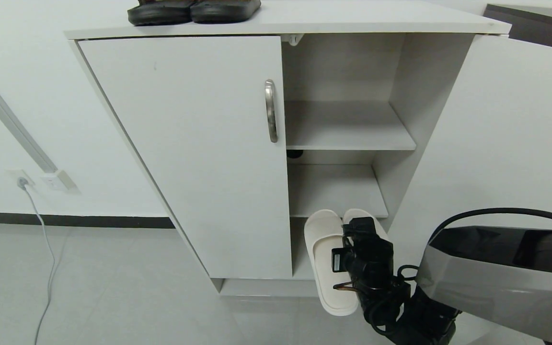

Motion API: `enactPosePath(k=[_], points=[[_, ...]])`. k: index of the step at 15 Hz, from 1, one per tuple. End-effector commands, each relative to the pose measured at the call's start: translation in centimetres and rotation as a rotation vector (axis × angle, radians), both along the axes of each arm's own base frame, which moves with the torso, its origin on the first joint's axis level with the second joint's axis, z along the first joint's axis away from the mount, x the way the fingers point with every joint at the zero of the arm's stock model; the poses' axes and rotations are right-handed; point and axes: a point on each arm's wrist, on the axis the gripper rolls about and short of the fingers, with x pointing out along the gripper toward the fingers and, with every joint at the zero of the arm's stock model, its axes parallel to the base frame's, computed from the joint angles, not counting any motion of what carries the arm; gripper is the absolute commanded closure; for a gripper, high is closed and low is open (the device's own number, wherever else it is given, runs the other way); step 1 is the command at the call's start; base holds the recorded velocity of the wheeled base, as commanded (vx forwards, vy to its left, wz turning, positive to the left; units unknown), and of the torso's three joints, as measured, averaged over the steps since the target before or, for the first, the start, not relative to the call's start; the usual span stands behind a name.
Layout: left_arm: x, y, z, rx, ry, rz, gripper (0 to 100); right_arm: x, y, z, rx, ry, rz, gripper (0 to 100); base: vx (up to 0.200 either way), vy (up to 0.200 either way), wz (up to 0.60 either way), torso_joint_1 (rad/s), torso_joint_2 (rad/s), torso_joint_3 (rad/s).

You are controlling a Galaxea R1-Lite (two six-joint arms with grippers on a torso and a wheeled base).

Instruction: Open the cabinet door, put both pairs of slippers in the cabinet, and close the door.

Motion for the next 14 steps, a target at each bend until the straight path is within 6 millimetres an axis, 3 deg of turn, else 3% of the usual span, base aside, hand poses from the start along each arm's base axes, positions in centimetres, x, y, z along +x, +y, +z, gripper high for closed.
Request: enactPosePath(k=[1,2,10,14], points=[[0.01,0.0,0.0,0.0,0.001,-0.001,100,0.03,0.02,-0.03,0.001,-0.001,-0.001,100,0.0,0.0,0.0,0.0,0.0,0.0],[0.01,0.0,0.0,0.0,0.001,0.001,100,0.03,0.02,-0.03,0.001,-0.001,-0.001,100,0.0,0.0,0.0,0.0,0.0,0.0],[0.01,0.0,0.0,-0.002,0.001,0.001,100,0.15,0.04,0.31,0.01,-0.016,-0.004,100,0.2,0.0,0.0,0.003,0.0,0.004],[0.01,0.01,0.0,-0.002,0.001,0.003,100,0.21,0.18,0.49,0.015,-0.022,-0.002,100,0.0,0.0,0.0,0.0,0.0,0.0]])
